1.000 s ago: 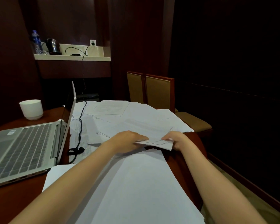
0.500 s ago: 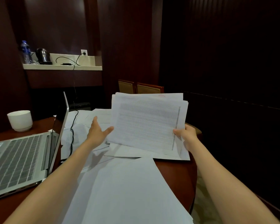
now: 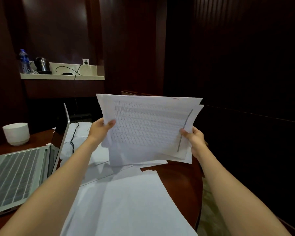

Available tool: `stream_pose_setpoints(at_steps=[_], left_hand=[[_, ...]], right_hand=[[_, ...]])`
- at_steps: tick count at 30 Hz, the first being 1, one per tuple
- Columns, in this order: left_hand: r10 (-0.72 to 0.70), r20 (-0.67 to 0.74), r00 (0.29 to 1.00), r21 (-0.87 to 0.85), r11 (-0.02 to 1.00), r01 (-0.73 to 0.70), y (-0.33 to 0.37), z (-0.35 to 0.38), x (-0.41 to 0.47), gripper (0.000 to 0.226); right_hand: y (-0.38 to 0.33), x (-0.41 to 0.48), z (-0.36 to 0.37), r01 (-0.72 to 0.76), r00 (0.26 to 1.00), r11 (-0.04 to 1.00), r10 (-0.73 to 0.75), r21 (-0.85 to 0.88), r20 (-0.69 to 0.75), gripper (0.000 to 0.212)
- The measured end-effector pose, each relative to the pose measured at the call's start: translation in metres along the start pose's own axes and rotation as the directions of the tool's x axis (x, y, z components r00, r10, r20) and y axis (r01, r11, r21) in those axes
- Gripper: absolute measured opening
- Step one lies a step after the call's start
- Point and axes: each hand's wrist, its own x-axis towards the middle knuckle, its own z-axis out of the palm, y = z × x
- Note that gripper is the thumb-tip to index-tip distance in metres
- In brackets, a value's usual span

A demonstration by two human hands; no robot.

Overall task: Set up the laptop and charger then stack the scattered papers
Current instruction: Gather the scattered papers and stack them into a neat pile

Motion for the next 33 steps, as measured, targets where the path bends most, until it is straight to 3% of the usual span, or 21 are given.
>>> stream_pose_setpoints(at_steps=[5,9,12,19,23,28,33], left_hand=[[0.036,-0.033,0.999,-0.016,0.999,-0.037,0.007,-0.003,-0.004,0.039],[0.018,-0.056,0.998,-0.012,1.0,-0.018,0.002,-0.006,-0.006,0.046],[-0.023,-0.046,0.999,-0.058,0.998,0.02,0.0,-0.004,-0.006,0.047],[0.028,-0.079,0.997,-0.114,0.993,-0.037,0.011,0.006,-0.013,0.038],[-0.036,-0.124,0.992,-0.212,0.977,0.009,0.007,0.003,-0.017,0.037],[-0.015,-0.124,0.992,-0.256,0.967,-0.018,0.017,-0.001,-0.019,0.025],[-0.066,-0.08,0.995,-0.221,0.974,0.047,0.002,-0.004,-0.028,0.037]], right_hand=[[-0.001,-0.002,0.006,0.004,0.999,1.0,-0.004,0.001,0.04,0.021],[0.008,-0.007,0.006,0.016,0.999,0.993,-0.011,-0.116,0.048,0.033],[0.014,-0.01,0.009,0.024,0.998,0.994,-0.017,-0.108,0.062,0.041],[0.007,-0.009,0.025,0.119,0.993,0.982,-0.119,-0.144,0.009,0.01],[0.014,-0.01,0.019,0.09,0.996,0.993,-0.091,-0.076,-0.011,0.017],[0.013,-0.014,0.02,0.108,0.994,0.993,-0.106,-0.056,0.03,0.021],[0.02,-0.021,0.021,0.086,0.994,0.995,-0.082,-0.05,0.068,0.035]])
